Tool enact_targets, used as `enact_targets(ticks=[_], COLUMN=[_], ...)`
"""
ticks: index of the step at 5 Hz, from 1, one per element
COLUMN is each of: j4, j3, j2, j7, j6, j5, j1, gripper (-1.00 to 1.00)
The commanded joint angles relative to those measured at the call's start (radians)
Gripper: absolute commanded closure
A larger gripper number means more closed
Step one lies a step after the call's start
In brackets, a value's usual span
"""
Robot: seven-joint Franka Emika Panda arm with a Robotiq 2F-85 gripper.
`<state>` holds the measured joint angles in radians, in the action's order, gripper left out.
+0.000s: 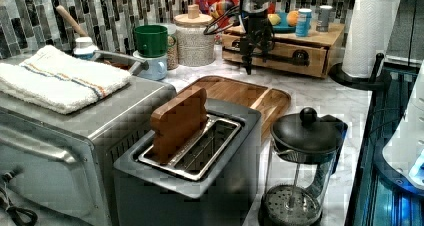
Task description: Open the drawer.
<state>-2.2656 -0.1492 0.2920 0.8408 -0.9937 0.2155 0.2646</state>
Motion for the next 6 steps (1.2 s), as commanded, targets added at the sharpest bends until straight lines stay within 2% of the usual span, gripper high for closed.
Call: enact_targets(ticks=[1,3,5,6], j4=[-0.025,-0.025,-0.007,-0.007], j3=[0.197,0.251,0.297,0.303], j2=[-0.042,-0.075,-0.079,-0.079], j7=[-0.179,-0.244,-0.314,-0.316], j6=[0.034,0.119,0.131,0.131], j5=[-0.025,-0.068,-0.129,-0.127], j1=[-0.219,-0.186,-0.173,-0.167], gripper=[-1.00,-1.00,-1.00,-1.00])
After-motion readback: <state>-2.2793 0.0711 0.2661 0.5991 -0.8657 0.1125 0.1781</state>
